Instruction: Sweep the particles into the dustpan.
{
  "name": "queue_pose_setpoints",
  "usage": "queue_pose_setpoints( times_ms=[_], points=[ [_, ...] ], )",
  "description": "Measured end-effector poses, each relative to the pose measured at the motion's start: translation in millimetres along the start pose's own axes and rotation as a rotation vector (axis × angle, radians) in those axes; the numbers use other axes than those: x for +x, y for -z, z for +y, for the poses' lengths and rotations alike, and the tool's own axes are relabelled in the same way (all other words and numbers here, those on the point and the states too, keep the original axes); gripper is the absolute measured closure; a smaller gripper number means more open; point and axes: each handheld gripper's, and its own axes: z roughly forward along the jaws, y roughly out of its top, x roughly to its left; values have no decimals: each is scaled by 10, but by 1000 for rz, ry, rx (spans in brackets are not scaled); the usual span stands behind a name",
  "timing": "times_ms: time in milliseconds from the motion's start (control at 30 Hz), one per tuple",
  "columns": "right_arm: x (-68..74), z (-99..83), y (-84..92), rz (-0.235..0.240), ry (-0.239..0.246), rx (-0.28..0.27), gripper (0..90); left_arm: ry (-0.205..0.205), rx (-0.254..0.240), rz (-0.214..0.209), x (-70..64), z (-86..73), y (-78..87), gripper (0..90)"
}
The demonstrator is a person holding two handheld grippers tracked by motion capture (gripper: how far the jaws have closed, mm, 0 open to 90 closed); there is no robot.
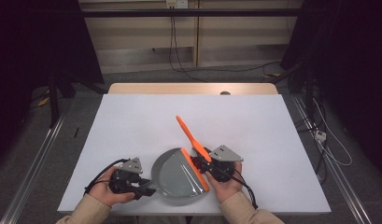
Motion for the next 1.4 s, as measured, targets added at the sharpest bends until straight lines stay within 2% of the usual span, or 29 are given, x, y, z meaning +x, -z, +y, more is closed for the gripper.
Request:
queue_pose_setpoints(
  times_ms=[67, 100, 200, 233, 267, 367, 533, 600, 700, 733, 800, 900, 1000, 1133, 1300, 1333, 1400],
  points=[
    [27, 2, -10, 0, 0, -2, 705, -7, 8, 0, 5, 5, -1, 624],
    [43, 2, -14, -5, 3, -3, 705, -4, 2, -17, 12, 4, -5, 625],
    [75, 3, -23, -4, -9, -5, 704, 10, -5, -20, 2, 10, -16, 625],
    [87, 4, -24, -8, -12, -5, 704, 6, 3, -4, -4, 15, -15, 624],
    [95, 5, -32, 2, -25, -7, 703, 8, -2, -18, 2, 15, -20, 624],
    [118, 8, -40, 14, -42, -12, 703, 0, 3, -18, 10, 21, -19, 625],
    [175, 20, -59, 31, -41, -17, 704, 7, 3, -6, 4, 24, -19, 625],
    [190, 29, -71, 48, -58, -24, 705, 9, 2, -7, 4, 23, -18, 625],
    [223, 56, -87, 66, -59, -40, 707, 12, 0, -6, 6, 22, -16, 625],
    [232, 69, -87, 77, -67, -48, 710, 14, -5, -21, 13, 18, -19, 625],
    [275, 104, -99, 116, -87, -58, 714, 14, -9, -24, 18, 13, -20, 625],
    [350, 137, -120, 136, -53, -66, 714, 25, -14, -21, 19, 0, -14, 626],
    [281, 202, -101, 144, -80, -86, 714, 19, -12, -24, 28, -2, -16, 626],
    [91, 264, -48, 119, -99, -115, 714, 17, -11, -22, 30, -1, -13, 626],
    [-131, 189, -42, 66, -100, -90, 714, 18, -10, -22, 34, 2, -12, 626],
    [-161, 167, -46, 51, -94, -80, 713, 18, -5, -7, 29, 4, -9, 626],
    [-217, 126, -55, 34, -95, -65, 714, 20, -10, -21, 34, 2, -12, 626]
  ],
)
